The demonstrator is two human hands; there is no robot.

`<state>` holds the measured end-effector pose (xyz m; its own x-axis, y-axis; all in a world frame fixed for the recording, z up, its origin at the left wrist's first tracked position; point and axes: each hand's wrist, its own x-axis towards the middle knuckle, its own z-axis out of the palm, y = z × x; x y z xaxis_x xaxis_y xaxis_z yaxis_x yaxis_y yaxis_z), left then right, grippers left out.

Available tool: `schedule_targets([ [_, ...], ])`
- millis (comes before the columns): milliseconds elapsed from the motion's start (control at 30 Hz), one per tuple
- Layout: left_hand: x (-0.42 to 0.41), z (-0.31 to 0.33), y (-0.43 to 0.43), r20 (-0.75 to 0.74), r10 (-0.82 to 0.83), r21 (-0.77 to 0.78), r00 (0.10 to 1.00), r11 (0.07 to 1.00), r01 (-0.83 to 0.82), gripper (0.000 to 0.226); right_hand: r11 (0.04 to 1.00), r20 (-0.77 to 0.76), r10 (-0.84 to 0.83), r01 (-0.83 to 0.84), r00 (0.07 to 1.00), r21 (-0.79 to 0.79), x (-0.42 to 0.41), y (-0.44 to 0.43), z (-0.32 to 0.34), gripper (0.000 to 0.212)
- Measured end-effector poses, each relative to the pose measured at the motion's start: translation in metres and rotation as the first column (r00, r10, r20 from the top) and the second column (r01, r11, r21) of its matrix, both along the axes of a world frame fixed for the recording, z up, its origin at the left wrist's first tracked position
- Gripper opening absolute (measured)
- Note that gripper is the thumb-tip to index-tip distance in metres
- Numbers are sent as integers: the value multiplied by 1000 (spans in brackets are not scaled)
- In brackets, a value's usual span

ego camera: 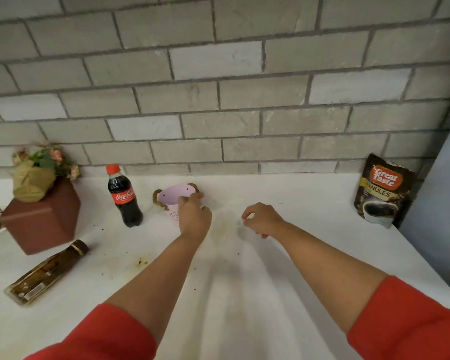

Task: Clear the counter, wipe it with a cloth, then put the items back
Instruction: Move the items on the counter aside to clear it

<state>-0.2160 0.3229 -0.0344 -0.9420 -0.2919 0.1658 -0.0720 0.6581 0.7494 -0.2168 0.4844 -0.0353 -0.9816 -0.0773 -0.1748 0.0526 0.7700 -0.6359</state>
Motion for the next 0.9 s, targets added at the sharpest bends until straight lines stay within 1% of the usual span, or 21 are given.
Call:
schedule_targets([
  [33,1,-1,-11,-4,34,-23,999,999,-34,41,1000,-35,23,-23,999,-13,-3,-16,0,28],
  [100,2,-1,-31,2,85,-20,996,996,-85,40,996,-109,88,-89,990,-3,-9,-45,0,40],
  [167,4,-2,-48,1,99,-35,995,994,-99,42,989,-159,147,-146,976,13,-14,-68,0,52],
  [267,3,-5,-66,-8,93,-60,996,994,-94,46,984,-215,179,-176,960,31,-22,-94,-2,58],
  [367,-2,-11,-78,51,51,-44,997,998,-49,57,981,-205,193,-188,960,41,-32,-113,-5,67],
  [467,-8,-15,-85,136,-44,-8,990,999,45,67,977,-154,212,-207,965,46,-41,-124,-10,77],
  [567,-10,-15,-87,145,-122,99,982,989,108,63,980,-158,197,-193,968,40,-47,-129,-17,73],
  [633,-12,-14,-86,146,-139,185,979,976,111,60,985,-175,174,-174,969,18,-49,-130,-21,70],
  [733,-13,-17,-82,131,-130,280,983,956,89,60,986,-185,153,-161,971,-30,-47,-132,-23,67],
  [833,-12,-17,-78,104,-87,277,991,959,55,59,987,-201,141,-154,969,-51,-45,-130,-21,60],
  [900,-10,-15,-74,77,-72,263,994,964,49,56,988,-220,144,-153,965,-27,-42,-127,-19,53],
])
